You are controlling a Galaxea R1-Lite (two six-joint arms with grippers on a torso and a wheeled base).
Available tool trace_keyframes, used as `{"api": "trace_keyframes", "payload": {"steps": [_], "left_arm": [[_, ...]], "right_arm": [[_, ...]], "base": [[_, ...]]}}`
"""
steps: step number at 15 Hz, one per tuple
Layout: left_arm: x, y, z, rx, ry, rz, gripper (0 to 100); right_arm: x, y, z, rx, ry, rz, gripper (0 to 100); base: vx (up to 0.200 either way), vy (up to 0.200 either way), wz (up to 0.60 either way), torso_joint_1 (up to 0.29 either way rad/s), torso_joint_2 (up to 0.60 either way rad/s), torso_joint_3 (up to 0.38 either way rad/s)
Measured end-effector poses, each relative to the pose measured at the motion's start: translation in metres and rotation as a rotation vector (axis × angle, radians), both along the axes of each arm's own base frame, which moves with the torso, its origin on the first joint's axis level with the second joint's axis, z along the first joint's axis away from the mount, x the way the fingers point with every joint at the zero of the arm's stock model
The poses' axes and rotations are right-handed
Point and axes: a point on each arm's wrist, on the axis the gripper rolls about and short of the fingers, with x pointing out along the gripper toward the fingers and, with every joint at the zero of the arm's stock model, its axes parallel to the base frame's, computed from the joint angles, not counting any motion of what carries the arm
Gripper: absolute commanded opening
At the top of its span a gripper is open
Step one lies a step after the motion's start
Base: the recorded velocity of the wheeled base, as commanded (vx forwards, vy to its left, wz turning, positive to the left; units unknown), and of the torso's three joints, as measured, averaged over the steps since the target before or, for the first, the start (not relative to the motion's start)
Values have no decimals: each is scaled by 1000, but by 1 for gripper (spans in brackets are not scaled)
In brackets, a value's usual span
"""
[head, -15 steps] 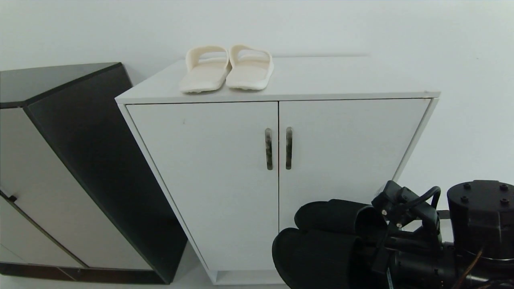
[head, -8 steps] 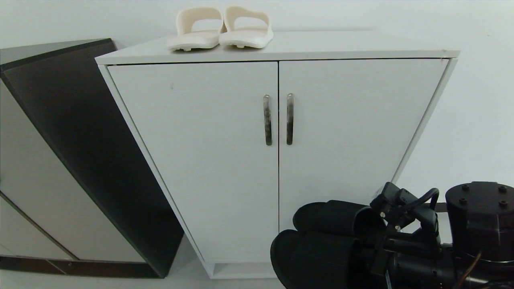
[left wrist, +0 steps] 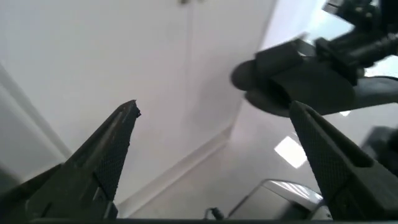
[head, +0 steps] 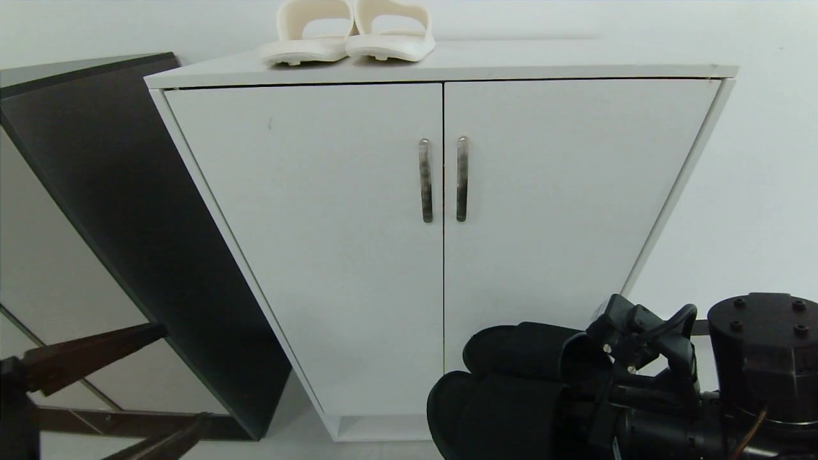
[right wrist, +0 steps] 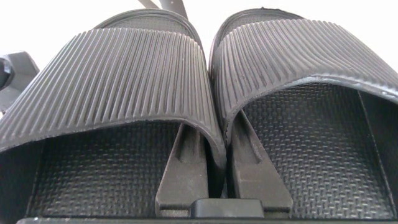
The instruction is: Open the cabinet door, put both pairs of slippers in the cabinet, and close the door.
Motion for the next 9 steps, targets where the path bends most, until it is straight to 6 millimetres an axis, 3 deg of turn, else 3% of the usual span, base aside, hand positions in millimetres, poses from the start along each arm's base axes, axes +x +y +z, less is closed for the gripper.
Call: {"api": "trace_keyframes", "payload": {"steps": [5, 9], "left_arm": [[40, -50, 16, 17, 4, -168, 100], [85, -100, 35, -115, -39, -272, 100]], "right_arm": [[-1, 1, 0, 1, 0, 8, 0], [-1, 1, 0, 0, 2, 8, 0]], "base": [[0, 0, 0, 0, 0, 0], [0, 0, 0, 0, 0, 0]]}}
